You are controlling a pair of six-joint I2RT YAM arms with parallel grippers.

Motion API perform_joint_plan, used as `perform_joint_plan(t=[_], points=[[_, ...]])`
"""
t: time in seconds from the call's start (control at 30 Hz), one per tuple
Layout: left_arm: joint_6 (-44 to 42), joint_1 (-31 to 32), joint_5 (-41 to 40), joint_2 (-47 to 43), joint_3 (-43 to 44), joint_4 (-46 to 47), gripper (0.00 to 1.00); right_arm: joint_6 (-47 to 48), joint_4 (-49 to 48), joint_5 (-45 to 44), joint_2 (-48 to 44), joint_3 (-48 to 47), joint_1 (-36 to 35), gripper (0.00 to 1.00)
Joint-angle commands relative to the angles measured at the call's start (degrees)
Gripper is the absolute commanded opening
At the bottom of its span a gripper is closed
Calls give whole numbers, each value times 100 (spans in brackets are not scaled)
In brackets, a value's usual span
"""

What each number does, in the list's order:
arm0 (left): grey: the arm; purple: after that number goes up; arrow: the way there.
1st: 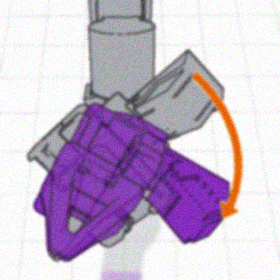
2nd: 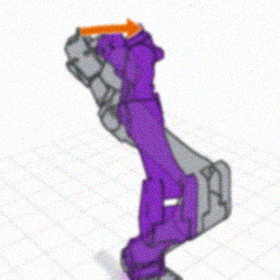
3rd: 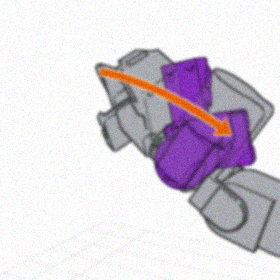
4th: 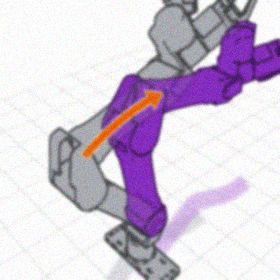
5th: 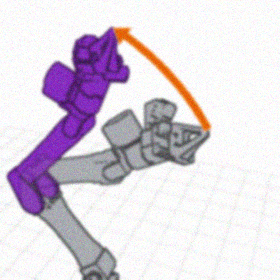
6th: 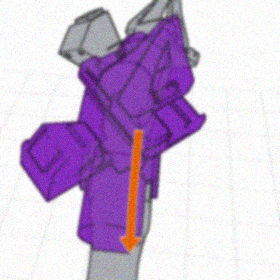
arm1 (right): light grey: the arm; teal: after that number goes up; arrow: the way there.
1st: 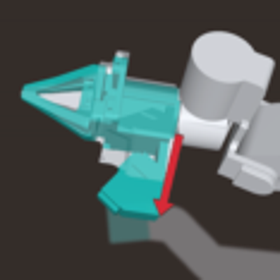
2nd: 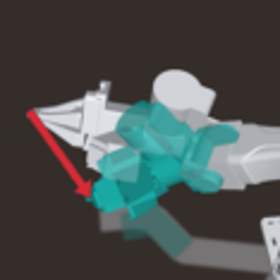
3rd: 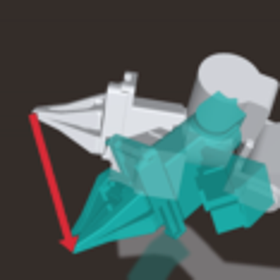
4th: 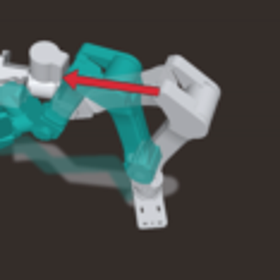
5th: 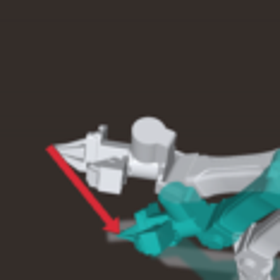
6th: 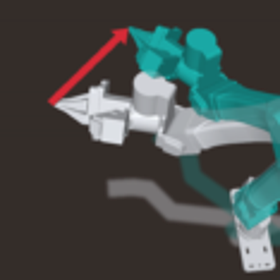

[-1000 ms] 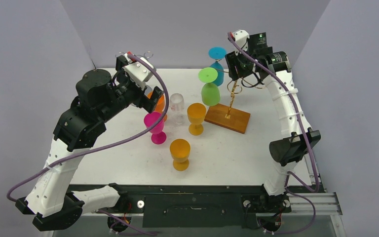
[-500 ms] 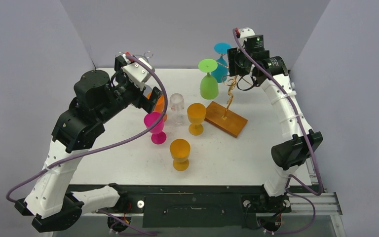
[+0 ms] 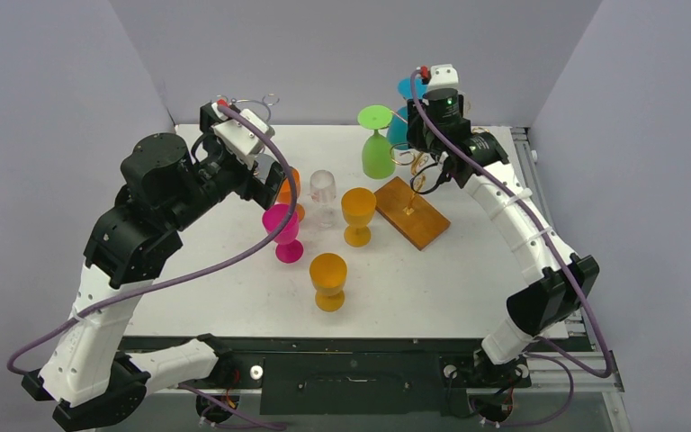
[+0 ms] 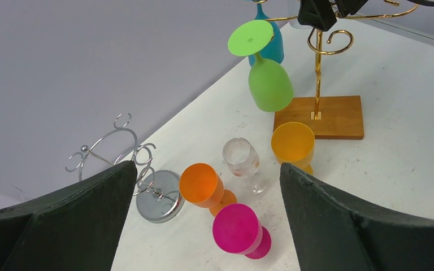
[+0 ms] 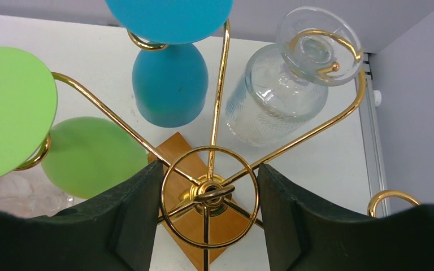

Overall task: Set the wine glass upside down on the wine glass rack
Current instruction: Adjust the wine rack at the center of the board.

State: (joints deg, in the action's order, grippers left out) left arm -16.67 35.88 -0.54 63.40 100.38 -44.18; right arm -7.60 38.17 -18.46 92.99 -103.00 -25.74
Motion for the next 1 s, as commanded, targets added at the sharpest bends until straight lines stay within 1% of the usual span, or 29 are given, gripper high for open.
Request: perform_joint_plan(t=[0.0, 0.13, 0.3, 0.5, 0.63, 0.83, 0.97], points=[[14, -39, 54, -82, 52, 135, 96, 71, -1315, -1425, -613, 155, 42, 0], [14, -37, 54, -79, 74, 125, 96, -107, -1571, -1842, -570, 212, 35, 0], [6, -37, 54, -65, 78, 124, 96, -349, -1342, -1815, -75, -391, 77, 0], [-3, -37, 54, -43, 83, 152, 96, -711, -1590, -1792, 290, -738, 130, 0], [0, -36, 54, -47, 39, 180, 96, -756, -1506, -1766, 568, -1125, 139, 0], [-12, -37, 54, -89, -65, 221, 96, -873, -2073, -1773, 364, -589, 130, 0], [-21, -36, 54, -101, -84, 234, 96, -867, -2676, -1734, 51, -50, 89, 0]])
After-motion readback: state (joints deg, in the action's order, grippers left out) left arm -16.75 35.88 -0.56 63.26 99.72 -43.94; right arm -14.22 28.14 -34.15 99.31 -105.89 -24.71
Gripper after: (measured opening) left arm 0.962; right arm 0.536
